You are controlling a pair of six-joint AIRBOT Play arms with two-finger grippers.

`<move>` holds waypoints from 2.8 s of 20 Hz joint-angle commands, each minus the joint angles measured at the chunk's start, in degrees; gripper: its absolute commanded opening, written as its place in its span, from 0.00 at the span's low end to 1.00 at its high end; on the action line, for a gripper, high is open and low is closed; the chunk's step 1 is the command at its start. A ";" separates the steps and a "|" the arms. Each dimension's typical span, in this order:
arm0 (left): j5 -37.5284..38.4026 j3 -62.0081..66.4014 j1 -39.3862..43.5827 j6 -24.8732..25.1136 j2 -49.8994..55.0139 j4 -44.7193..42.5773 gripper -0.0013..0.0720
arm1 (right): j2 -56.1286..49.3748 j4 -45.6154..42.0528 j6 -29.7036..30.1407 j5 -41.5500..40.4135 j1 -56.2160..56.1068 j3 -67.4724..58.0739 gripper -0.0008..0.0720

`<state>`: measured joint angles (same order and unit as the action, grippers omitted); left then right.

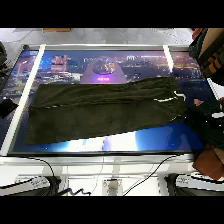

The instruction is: Fold the clothes and pants, and hang the long-sleeved shirts on hangers.

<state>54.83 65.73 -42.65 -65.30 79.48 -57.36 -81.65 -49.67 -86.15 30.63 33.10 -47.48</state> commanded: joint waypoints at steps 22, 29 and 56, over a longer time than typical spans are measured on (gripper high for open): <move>-3.15 -36.92 -8.17 -18.38 -20.83 -10.93 0.85 | -0.85 0.04 0.17 2.91 -2.43 -0.74 0.07; -13.64 -36.98 -8.15 -18.49 -17.86 -1.84 0.59 | -0.83 -0.04 0.22 5.70 -2.43 -0.74 0.07; -22.71 -13.29 0.79 -12.52 -13.77 -10.80 0.05 | 40.96 -31.95 -19.10 23.91 -2.43 3.43 0.06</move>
<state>33.65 46.96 -45.71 -77.58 61.98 -67.77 -40.64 -84.64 -100.75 63.44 30.68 -44.18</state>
